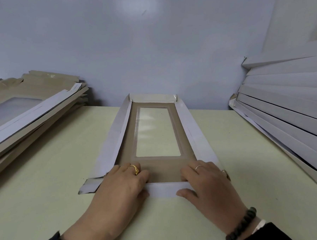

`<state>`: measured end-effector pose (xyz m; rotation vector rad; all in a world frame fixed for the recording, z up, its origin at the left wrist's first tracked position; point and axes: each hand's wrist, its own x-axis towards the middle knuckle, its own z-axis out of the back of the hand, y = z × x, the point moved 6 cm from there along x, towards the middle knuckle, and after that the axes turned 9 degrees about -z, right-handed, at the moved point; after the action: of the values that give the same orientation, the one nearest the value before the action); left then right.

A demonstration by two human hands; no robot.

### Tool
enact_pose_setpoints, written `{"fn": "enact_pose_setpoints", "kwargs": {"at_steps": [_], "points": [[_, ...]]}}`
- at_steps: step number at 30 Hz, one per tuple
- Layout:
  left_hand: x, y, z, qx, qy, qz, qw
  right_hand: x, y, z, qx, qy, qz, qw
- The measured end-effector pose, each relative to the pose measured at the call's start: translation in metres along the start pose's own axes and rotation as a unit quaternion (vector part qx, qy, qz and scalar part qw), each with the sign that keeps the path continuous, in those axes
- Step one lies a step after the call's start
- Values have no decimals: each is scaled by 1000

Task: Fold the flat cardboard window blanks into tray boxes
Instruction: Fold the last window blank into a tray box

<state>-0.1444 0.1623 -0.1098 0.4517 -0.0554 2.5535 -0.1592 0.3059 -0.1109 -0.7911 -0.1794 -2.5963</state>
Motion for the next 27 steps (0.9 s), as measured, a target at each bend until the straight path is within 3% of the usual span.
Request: {"fn": "enact_pose_setpoints", "kwargs": {"at_steps": [5,15,21,23,27], "points": [[-3,-4,-1,-18,33,-16,999,-3,10,6,-44,-10,40,998],[-9,-5,-19,-45,114,25,992,-10,15,-2,-8,83,52,995],[-15,-2,-23,-111,213,32,970,-13,16,3,24,137,40,989],[-15,-1,-22,-126,197,21,972,-13,16,-1,35,145,30,988],[-12,8,0,-263,70,24,962,-8,17,-8,24,175,37,984]]}}
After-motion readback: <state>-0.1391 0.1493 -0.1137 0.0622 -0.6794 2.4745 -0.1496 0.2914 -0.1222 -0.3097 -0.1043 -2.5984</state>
